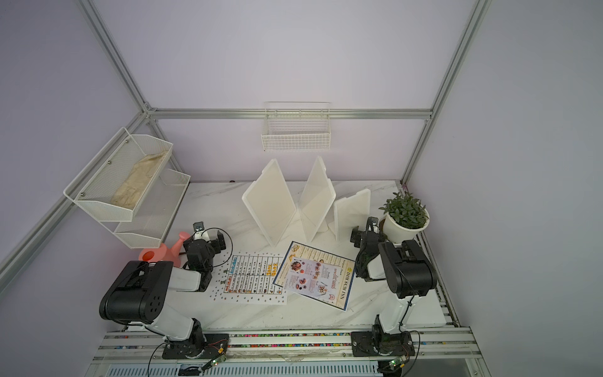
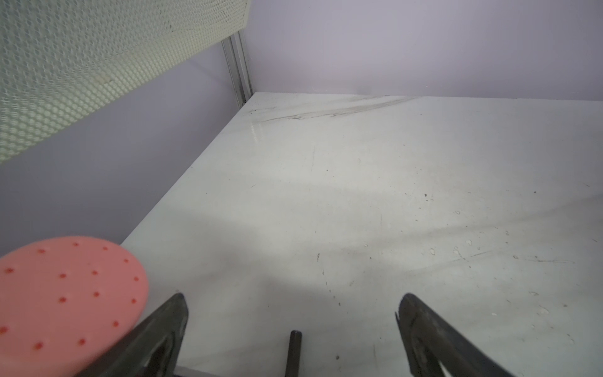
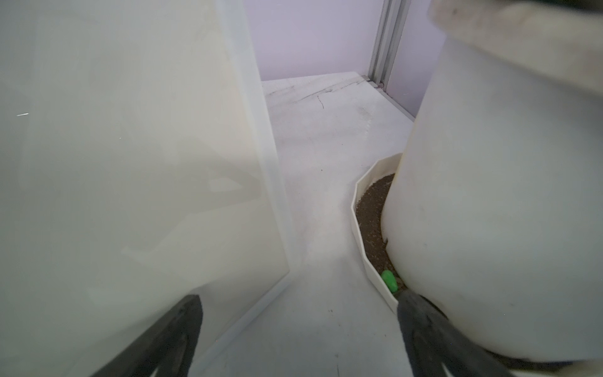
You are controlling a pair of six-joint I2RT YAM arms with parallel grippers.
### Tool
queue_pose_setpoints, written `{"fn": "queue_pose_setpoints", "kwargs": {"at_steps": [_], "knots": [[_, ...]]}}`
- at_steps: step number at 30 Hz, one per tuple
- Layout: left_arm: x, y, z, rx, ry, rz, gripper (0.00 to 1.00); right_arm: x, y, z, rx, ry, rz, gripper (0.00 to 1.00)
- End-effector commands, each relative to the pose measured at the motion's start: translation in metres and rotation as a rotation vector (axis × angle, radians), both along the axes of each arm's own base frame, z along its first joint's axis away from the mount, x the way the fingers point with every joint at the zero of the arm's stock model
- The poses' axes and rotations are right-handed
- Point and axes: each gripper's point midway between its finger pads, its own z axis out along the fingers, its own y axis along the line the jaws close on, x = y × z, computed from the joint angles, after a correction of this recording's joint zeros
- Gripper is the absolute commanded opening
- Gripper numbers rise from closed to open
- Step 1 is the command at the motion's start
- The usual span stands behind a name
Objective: Insert the menus into the narrow rack
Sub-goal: Adjust the narrow rack at the center of the board.
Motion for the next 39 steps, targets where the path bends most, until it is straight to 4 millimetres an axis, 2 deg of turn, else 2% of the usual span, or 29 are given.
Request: {"fn": "queue_pose_setpoints", "kwargs": {"at_steps": [1,5,8,13,14,17,19,22,27,29,32,35,39], "knots": [[0.013,-0.001,0.024,0.005,-0.077,-0.001,1.00,0.007,0.003,0.010,0.006,-0.044,0.008,0.97],[0.012,-0.002,0.026,0.008,-0.083,-0.002,1.00,0.006,0.003,0.011,0.007,-0.047,0.008,0.97],[0.008,0.000,0.034,0.016,-0.093,0.021,1.00,0.006,0.005,0.021,-0.001,-0.061,0.018,0.97],[0.003,-0.002,0.051,0.036,-0.073,0.036,1.00,0.004,0.003,0.055,0.001,-0.075,0.008,0.97],[0.001,-0.002,0.063,0.035,-0.092,0.043,1.00,0.004,0.002,0.060,0.008,-0.070,-0.002,0.97],[0.003,-0.004,0.070,0.009,-0.033,0.041,1.00,0.006,0.002,0.077,0.104,-0.061,-0.038,0.97],[0.004,-0.010,0.073,-0.005,0.043,0.008,1.00,0.009,0.013,0.089,0.167,-0.063,0.014,0.97],[0.000,-0.007,0.080,-0.100,0.042,0.062,1.00,0.015,0.034,0.104,0.257,-0.063,0.114,0.97],[-0.011,0.004,0.085,-0.245,0.130,0.217,1.00,0.015,0.043,0.115,0.420,0.015,0.088,0.97],[-0.016,0.006,0.085,-0.297,0.173,0.275,1.00,0.011,0.051,0.132,0.465,-0.018,0.131,0.97],[-0.015,-0.005,0.088,-0.345,0.220,0.232,1.00,0.004,0.051,0.144,0.520,-0.010,0.107,0.97],[-0.013,-0.025,0.097,-0.422,0.217,0.128,1.00,-0.005,0.045,0.149,0.547,0.053,0.039,0.97],[-0.017,-0.051,0.115,-0.515,0.187,-0.016,1.00,-0.012,0.069,0.153,0.572,0.110,0.179,0.87]]}}
